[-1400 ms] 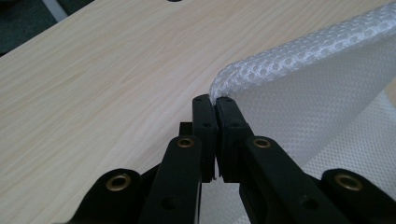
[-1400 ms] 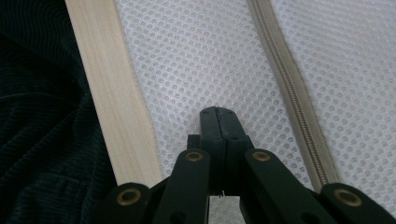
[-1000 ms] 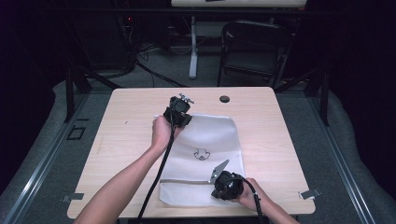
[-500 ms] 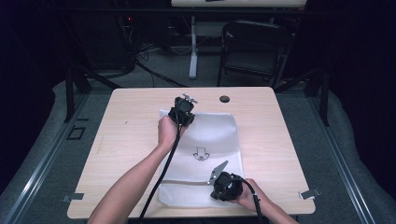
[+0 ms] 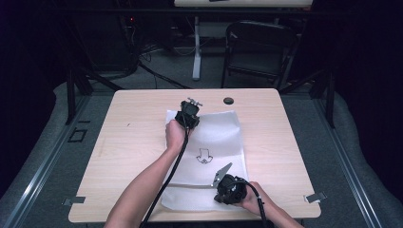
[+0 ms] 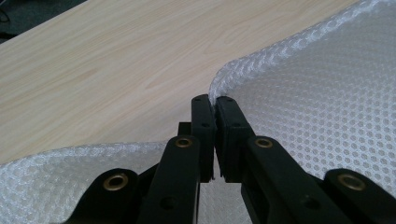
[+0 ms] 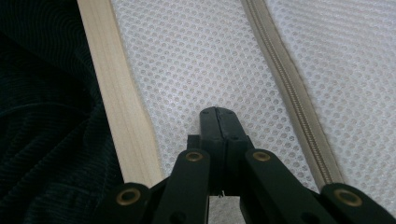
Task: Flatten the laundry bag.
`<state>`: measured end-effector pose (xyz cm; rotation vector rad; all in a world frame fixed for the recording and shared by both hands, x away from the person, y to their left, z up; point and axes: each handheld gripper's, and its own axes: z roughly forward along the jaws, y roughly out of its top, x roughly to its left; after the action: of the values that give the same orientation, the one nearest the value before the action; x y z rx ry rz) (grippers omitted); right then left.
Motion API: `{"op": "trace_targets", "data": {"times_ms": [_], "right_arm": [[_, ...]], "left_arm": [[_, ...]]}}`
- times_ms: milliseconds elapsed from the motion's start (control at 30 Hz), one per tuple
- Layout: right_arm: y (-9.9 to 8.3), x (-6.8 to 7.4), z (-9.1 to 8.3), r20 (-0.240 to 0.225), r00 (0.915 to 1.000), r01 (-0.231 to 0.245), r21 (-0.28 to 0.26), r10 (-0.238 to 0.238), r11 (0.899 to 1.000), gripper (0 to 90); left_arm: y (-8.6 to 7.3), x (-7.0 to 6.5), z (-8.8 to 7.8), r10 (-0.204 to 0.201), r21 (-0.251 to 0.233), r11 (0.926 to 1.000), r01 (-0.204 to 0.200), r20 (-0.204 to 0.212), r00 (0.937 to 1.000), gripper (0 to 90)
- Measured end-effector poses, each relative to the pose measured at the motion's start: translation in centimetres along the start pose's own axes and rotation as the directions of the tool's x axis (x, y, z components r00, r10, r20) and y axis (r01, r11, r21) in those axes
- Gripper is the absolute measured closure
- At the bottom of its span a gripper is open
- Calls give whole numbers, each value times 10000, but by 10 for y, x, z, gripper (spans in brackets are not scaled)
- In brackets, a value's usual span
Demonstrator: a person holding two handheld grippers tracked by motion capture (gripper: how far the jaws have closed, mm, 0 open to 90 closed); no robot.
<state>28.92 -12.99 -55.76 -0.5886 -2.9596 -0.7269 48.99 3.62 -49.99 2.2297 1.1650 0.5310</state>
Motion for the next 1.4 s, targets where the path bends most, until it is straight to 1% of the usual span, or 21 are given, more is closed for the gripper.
{"op": "trace_targets", "data": {"times_ms": [133,167,200,300,467,533,567,633,667,733,767,800,867,967,1033,1133,1167,1200,1233,1367,1400], "right_arm": [[2,-2,-3,104,9998,193,411,-197,9990,900],[0,-1,0,-57,9999,-127,-11,127,9999,900],[1,-2,-1,-27,10000,-9,163,10,9999,900],[0,-1,1,-132,9995,-301,-113,299,9995,900],[0,-2,0,-86,9995,-307,-23,307,9995,900],[2,-4,-2,57,10000,-70,308,68,9995,900],[2,-4,-2,41,9999,-116,262,115,9996,900],[2,-4,-1,18,9998,-188,175,188,9997,900],[0,-3,1,-103,9991,-410,-114,409,9991,900],[1,-4,0,-120,9995,-309,-35,308,9995,900],[-1,-1,3,-67,9975,-705,-439,703,9965,900],[0,-3,1,-67,9989,-475,-197,474,9987,890],[1,-3,0,-116,9988,-482,-313,478,9983,867],[1,-5,-5,15,9983,-577,-350,577,9977,793],[1,-7,-11,18,9988,-485,-351,486,9982,747],[-1,-8,-20,0,9975,-703,-675,705,9952,636],[-2,-9,-25,105,9971,-741,-742,751,9945,577],[-3,-10,-26,25,9957,-921,-953,928,9912,541],[-3,-11,-29,84,9944,-1044,-934,1056,9901,490],[-7,-17,-38,92,9921,-1230,-1360,1254,9830,348],[-8,-19,-40,-74,9896,-1431,-1386,1435,9800,309]], "left_arm": [[4,0,4,46,82,10000,-46,-35,10000,865],[5,0,6,31,51,10000,-30,-57,10000,862],[6,0,6,24,72,10000,-23,-25,10000,859],[9,1,9,-8,172,9999,8,6,10000,854],[11,2,12,-40,228,9997,41,-25,10000,851],[12,3,12,-157,138,9998,156,43,9999,825],[12,4,11,-183,84,9998,181,166,9997,803],[13,5,10,-201,8,9998,201,254,9995,691],[13,6,9,-193,-109,9997,196,266,9995,650],[14,7,4,-249,-181,9995,255,316,9992,518],[14,8,2,-240,-296,9993,249,308,9992,460],[14,9,0,-312,-478,9983,330,380,9988,429],[14,11,-6,-324,-592,9976,357,545,9980,369],[12,13,-18,-211,-822,9962,278,817,9964,300],[10,13,-24,-137,-932,9954,226,944,9954,267],[4,13,-37,25,-1097,9939,100,1137,9935,226],[2,14,-40,37,-1175,9930,111,1249,9922,216],[-1,14,-43,92,-1257,9920,77,1333,9910,208],[-4,13,-47,131,-1283,9917,45,1361,9906,194],[-16,9,-58,382,-1455,9893,-129,1727,9842,165],[-19,8,-60,449,-1458,9891,-184,1811,9824,163]]}}
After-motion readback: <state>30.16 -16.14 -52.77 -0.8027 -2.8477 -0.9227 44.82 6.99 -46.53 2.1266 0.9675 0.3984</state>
